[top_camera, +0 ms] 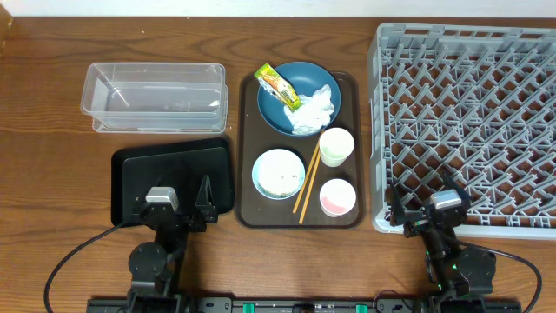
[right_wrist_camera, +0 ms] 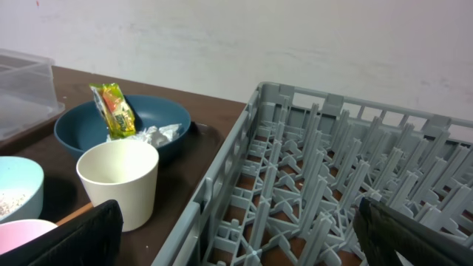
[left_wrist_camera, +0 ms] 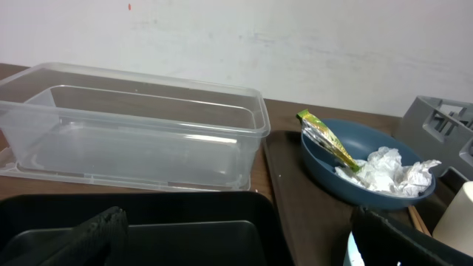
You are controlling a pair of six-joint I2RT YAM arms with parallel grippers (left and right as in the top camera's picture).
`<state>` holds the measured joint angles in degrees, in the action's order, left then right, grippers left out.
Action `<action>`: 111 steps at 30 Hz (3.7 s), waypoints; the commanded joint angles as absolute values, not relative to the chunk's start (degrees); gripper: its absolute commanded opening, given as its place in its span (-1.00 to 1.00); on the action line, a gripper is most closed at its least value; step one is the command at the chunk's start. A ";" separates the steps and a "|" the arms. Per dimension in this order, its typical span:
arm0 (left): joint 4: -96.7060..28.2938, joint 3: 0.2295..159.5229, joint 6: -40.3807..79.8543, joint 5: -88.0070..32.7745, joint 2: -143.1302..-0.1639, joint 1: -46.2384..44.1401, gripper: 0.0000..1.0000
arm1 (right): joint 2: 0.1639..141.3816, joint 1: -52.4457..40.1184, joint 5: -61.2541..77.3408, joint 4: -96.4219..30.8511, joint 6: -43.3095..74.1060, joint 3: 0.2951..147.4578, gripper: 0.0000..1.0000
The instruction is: Sort waste into correct bins and load items into the dishwasher rack
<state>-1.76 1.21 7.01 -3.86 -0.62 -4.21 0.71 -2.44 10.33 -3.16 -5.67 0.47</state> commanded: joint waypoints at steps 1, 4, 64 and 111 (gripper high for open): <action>-3.62 0.23 6.24 -3.81 -0.27 -3.92 0.97 | 0.38 -2.85 10.55 -3.22 -6.31 0.32 0.98; -3.62 0.23 6.22 -3.81 -0.34 -3.92 0.97 | 0.38 -2.85 10.55 -3.22 -6.31 0.32 0.98; -5.10 5.21 10.61 -4.01 -5.34 -3.92 0.97 | 0.38 -2.85 10.46 -3.16 -2.20 1.13 0.98; -35.73 61.43 14.28 -13.04 -69.52 -8.29 0.97 | 55.24 -2.85 10.79 -35.81 7.22 49.93 0.98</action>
